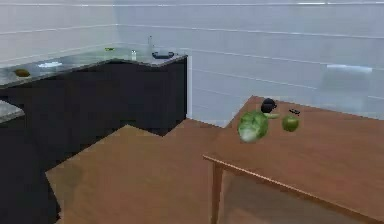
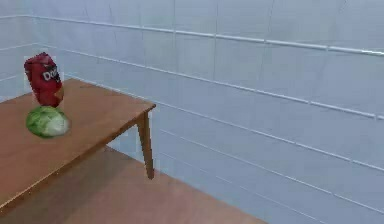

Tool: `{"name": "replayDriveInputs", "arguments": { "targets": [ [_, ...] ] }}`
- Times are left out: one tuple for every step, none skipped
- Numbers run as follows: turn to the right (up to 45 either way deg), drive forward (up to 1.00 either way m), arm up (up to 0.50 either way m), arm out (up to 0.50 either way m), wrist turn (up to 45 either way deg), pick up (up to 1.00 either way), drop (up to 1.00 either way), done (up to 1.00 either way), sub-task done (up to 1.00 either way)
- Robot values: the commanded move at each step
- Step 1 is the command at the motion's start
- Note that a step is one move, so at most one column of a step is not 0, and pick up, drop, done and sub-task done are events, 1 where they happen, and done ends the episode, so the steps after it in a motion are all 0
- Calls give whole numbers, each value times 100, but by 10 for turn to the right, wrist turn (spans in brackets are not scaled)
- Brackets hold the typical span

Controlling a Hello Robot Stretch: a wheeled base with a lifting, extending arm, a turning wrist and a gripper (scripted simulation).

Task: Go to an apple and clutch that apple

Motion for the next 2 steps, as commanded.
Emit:
{"name": "replayDriveInputs", "arguments": {
  "targets": [
    [300,0,0,0,0,0,0,0,0],
    [0,30,0,0,0,0,0,0,0]
  ]
}}
